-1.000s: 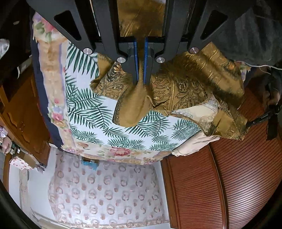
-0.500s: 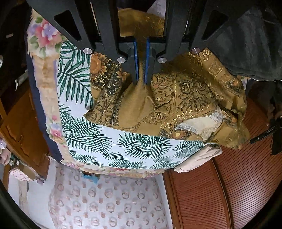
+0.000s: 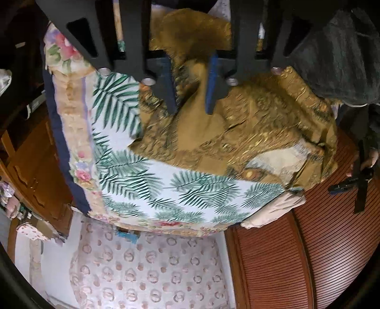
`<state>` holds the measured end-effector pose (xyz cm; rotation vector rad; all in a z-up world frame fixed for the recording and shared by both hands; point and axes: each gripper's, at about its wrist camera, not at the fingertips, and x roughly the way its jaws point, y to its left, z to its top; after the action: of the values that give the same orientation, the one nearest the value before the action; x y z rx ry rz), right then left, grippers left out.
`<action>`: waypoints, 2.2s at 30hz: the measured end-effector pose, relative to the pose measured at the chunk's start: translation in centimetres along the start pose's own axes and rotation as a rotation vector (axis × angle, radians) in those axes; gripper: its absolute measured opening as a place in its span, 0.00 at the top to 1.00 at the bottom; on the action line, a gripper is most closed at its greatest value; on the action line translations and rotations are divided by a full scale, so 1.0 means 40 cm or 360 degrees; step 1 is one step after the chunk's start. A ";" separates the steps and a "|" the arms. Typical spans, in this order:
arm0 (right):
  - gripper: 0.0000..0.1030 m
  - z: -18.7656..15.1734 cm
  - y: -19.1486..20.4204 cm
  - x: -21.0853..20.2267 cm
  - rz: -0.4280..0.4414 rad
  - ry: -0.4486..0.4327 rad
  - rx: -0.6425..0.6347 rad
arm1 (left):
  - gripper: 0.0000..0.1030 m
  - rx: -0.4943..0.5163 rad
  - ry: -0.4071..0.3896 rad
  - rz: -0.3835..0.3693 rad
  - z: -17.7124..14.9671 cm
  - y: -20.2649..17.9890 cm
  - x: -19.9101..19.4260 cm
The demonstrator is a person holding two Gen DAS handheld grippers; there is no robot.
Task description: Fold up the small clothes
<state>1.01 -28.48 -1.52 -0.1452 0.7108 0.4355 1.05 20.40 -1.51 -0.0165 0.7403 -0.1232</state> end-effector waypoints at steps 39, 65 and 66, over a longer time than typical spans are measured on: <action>0.44 0.092 -0.139 0.278 -0.0074 0.0058 0.0193 | 0.89 -0.0340 0.0033 -0.0217 -0.043 0.115 0.112; 0.94 0.093 -0.077 0.154 0.0038 -0.0051 0.0103 | 0.91 -0.0335 -0.0175 -0.0403 -0.017 0.073 -0.004; 0.94 0.095 -0.076 0.126 0.0045 -0.0096 0.0113 | 0.91 -0.0326 -0.0217 -0.0420 -0.009 0.067 -0.034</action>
<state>8.01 -28.48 -2.04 -0.0547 0.6688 0.4394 0.08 23.21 -1.02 -0.3159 0.6094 -0.2948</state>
